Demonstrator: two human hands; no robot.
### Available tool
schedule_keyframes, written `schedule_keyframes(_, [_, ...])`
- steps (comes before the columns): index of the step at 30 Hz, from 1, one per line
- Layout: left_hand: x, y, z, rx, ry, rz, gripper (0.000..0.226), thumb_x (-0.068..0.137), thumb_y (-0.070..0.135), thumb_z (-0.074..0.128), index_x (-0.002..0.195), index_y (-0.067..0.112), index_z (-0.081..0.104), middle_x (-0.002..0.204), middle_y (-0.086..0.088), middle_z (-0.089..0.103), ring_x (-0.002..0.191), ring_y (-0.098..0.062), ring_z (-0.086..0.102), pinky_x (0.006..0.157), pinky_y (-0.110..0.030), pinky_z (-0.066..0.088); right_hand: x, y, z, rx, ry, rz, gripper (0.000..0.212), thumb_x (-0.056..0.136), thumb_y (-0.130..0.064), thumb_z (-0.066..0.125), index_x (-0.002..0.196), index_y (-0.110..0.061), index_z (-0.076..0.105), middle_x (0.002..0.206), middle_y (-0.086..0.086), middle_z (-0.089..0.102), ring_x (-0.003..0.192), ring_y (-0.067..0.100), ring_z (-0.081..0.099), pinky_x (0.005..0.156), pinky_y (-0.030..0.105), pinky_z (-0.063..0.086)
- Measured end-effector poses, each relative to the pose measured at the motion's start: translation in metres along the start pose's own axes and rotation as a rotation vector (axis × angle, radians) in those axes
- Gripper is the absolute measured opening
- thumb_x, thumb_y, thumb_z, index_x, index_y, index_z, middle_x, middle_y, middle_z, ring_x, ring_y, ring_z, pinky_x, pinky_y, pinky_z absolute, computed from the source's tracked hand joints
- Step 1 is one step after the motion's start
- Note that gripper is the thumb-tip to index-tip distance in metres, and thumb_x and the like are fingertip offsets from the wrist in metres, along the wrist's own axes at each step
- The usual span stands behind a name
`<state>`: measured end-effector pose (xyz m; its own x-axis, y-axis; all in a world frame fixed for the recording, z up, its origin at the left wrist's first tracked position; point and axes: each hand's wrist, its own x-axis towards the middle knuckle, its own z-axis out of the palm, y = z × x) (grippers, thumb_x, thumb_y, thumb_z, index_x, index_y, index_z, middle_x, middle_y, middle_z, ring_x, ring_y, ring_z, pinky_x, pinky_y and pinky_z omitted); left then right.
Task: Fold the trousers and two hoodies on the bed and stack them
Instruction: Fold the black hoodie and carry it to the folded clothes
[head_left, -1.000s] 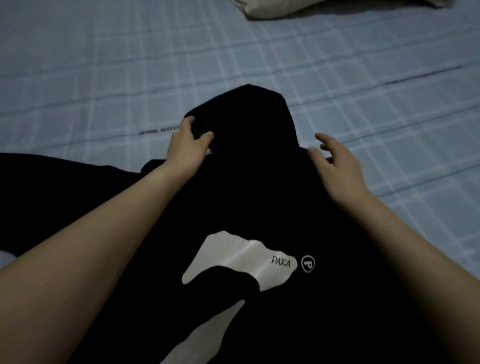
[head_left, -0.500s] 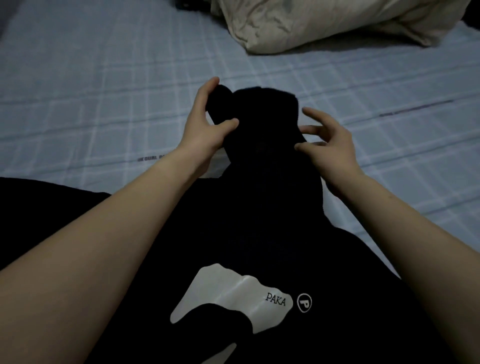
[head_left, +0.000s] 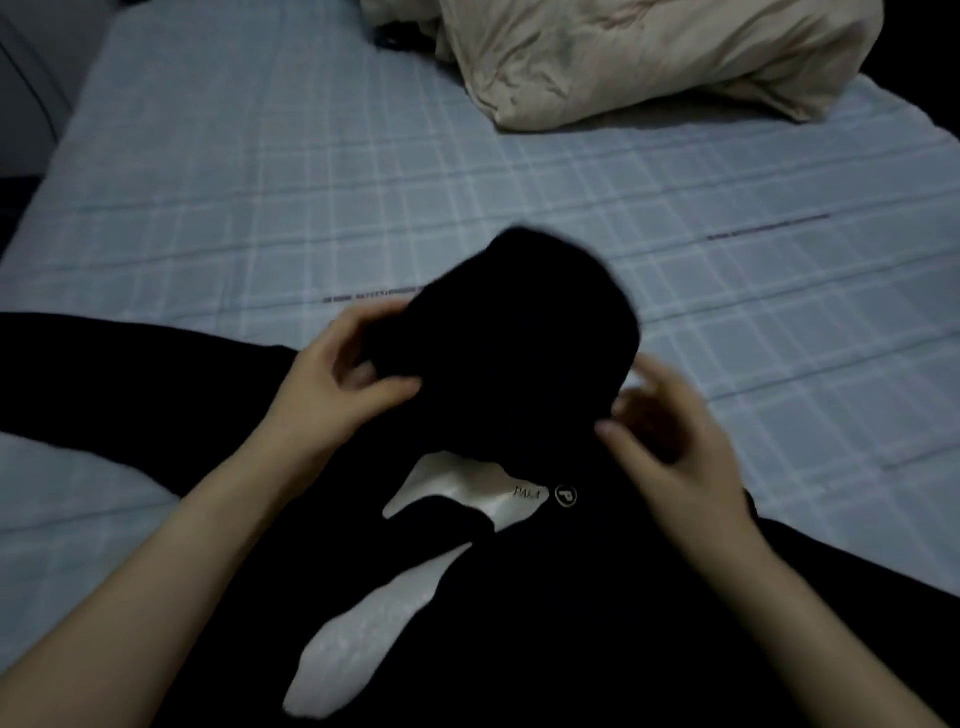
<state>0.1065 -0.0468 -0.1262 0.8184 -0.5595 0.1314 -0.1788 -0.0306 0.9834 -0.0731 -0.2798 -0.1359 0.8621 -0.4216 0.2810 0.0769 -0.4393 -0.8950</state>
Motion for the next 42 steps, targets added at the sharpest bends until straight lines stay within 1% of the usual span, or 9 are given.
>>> schedule_keyframes(5, [-0.085, -0.034, -0.052, 0.450, -0.430, -0.204, 0.060, 0.071, -0.035, 0.057, 0.097, 0.017, 0.075, 0.107, 0.004, 0.073, 0.108, -0.003, 0.066, 0.097, -0.013, 0.045, -0.087, 0.032, -0.009, -0.410, -0.621, -0.112, 0.055, 0.101, -0.020, 0.047, 0.149, -0.045, 0.035, 0.123, -0.019, 0.048, 0.115, 0.003, 0.052, 0.098, 0.020, 0.040])
schedule_keyframes(12, [-0.020, -0.031, -0.016, 0.821, -0.200, 0.180, 0.038, 0.079, -0.016, 0.059, 0.105, 0.009, 0.072, 0.109, -0.004, 0.068, 0.106, -0.015, 0.060, 0.097, -0.014, 0.038, -0.035, 0.043, 0.008, -0.447, -0.173, -0.032, 0.033, 0.093, -0.008, 0.060, 0.125, -0.015, 0.064, 0.120, -0.001, 0.062, 0.115, 0.019, 0.057, 0.098, 0.013, 0.034])
schedule_keyframes(16, [0.039, -0.066, 0.024, 1.151, -0.436, 0.178, 0.043, 0.096, 0.023, 0.060, 0.138, 0.021, 0.053, 0.142, 0.001, 0.051, 0.136, -0.022, 0.041, 0.113, -0.037, 0.026, 0.022, 0.072, 0.017, -0.635, -0.302, 0.213, 0.055, 0.091, -0.039, 0.066, 0.143, -0.029, 0.050, 0.140, 0.001, 0.050, 0.132, 0.023, 0.039, 0.107, 0.030, 0.031])
schedule_keyframes(19, [0.054, -0.094, 0.021, 1.475, -0.605, 0.011, 0.044, 0.098, 0.039, 0.053, 0.140, 0.032, 0.046, 0.141, 0.008, 0.050, 0.137, -0.018, 0.036, 0.116, -0.047, 0.015, 0.026, 0.097, 0.016, -0.560, -0.434, 0.395, 0.057, 0.086, -0.042, 0.072, 0.137, -0.027, 0.053, 0.129, -0.001, 0.061, 0.121, 0.021, 0.055, 0.095, 0.030, 0.042])
schedule_keyframes(23, [0.065, -0.098, 0.014, 1.322, -0.418, 0.091, 0.022, 0.097, 0.032, 0.056, 0.117, 0.024, 0.063, 0.116, -0.001, 0.066, 0.113, -0.025, 0.053, 0.099, -0.038, 0.033, 0.024, 0.109, 0.006, -0.401, -0.288, 0.329, 0.025, 0.082, -0.031, 0.079, 0.100, -0.023, 0.063, 0.084, -0.011, 0.065, 0.081, 0.011, 0.062, 0.065, 0.009, 0.039])
schedule_keyframes(26, [0.103, -0.082, 0.017, 1.257, -0.297, 0.084, 0.020, 0.099, 0.027, 0.054, 0.113, 0.019, 0.065, 0.114, -0.007, 0.068, 0.110, -0.032, 0.051, 0.091, -0.039, 0.035, 0.058, 0.108, -0.009, -0.336, -0.166, 0.283, 0.024, 0.081, -0.023, 0.081, 0.100, -0.016, 0.067, 0.083, -0.004, 0.065, 0.080, 0.013, 0.061, 0.072, 0.019, 0.043])
schedule_keyframes(30, [0.170, -0.073, 0.036, 1.249, -0.163, 0.060, 0.026, 0.104, 0.027, 0.041, 0.115, 0.019, 0.063, 0.116, -0.012, 0.066, 0.113, -0.034, 0.047, 0.092, -0.042, 0.032, 0.121, 0.118, -0.028, -0.375, -0.027, 0.183, 0.026, 0.083, -0.021, 0.078, 0.105, -0.014, 0.066, 0.087, -0.006, 0.061, 0.082, 0.006, 0.054, 0.067, 0.002, 0.034])
schedule_keyframes(37, [0.192, -0.145, 0.068, 1.337, -0.047, -0.091, 0.029, 0.103, 0.031, 0.043, 0.122, 0.025, 0.063, 0.124, -0.011, 0.060, 0.119, -0.036, 0.046, 0.104, -0.043, 0.030, 0.129, 0.193, -0.011, -0.458, -0.044, 0.318, 0.041, 0.090, -0.032, 0.069, 0.128, -0.018, 0.058, 0.124, 0.007, 0.063, 0.118, 0.029, 0.055, 0.101, 0.037, 0.042])
schedule_keyframes(42, [0.182, -0.182, 0.072, 1.295, 0.118, -0.041, 0.029, 0.104, 0.033, 0.039, 0.121, 0.023, 0.060, 0.117, -0.012, 0.057, 0.111, -0.036, 0.046, 0.104, -0.043, 0.028, 0.114, 0.215, 0.005, -0.639, 0.127, 0.168, 0.043, 0.094, -0.043, 0.057, 0.132, -0.023, 0.051, 0.120, 0.006, 0.058, 0.111, 0.027, 0.049, 0.094, 0.039, 0.039])
